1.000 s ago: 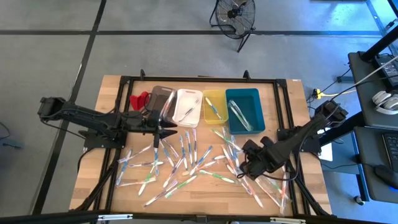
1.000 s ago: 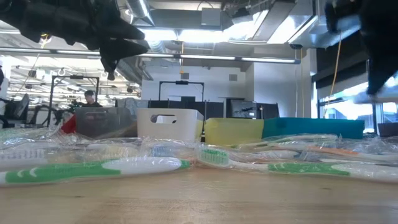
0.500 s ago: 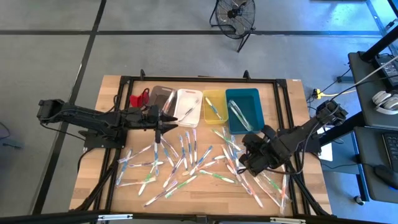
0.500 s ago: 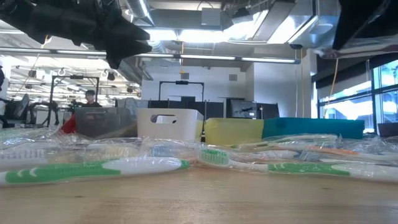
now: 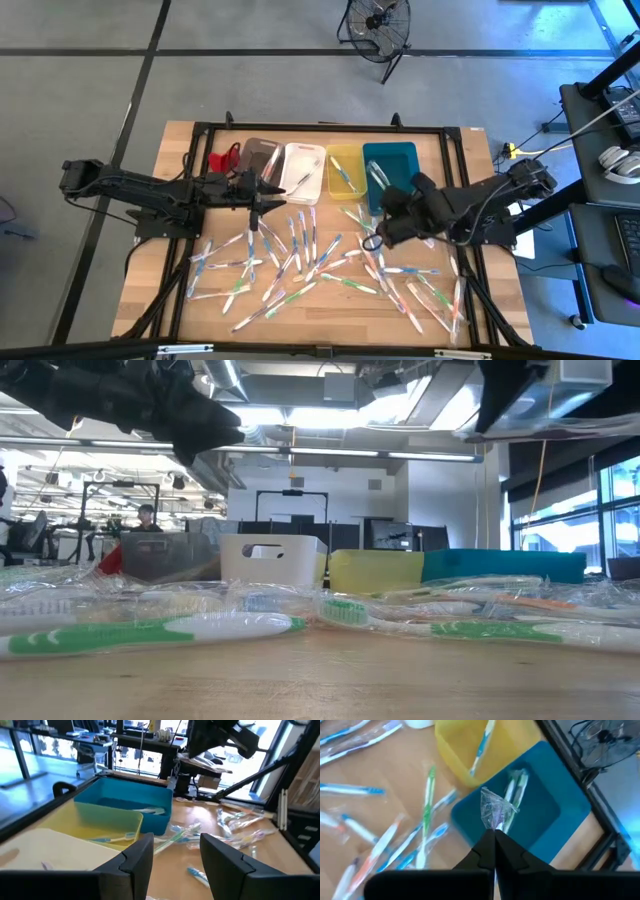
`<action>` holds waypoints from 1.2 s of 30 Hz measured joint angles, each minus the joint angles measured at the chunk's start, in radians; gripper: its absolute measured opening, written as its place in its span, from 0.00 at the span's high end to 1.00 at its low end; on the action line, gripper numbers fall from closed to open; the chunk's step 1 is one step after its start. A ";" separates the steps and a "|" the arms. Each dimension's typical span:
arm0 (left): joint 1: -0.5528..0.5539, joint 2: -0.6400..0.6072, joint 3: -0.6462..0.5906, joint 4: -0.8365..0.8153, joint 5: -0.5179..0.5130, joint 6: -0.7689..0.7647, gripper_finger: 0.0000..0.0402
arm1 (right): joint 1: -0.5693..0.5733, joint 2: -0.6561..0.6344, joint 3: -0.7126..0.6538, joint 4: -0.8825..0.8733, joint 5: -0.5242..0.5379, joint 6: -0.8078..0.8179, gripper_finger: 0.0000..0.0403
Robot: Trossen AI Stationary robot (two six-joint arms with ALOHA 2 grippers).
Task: Pick & Place Toothbrushes
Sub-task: Put the purple toothbrush into the white bin
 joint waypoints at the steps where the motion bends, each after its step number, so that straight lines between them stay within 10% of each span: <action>1: 0.000 0.000 0.000 0.000 0.000 0.019 0.61 | -0.014 0.000 0.005 0.004 0.006 -0.018 1.00; 23: 0.000 0.008 0.000 0.274 0.011 0.131 0.61 | -0.128 0.000 0.027 0.787 -0.080 -0.801 1.00; 36: 0.000 0.296 0.071 0.592 0.069 0.158 0.61 | -0.128 0.000 0.027 1.050 -0.165 -1.025 1.00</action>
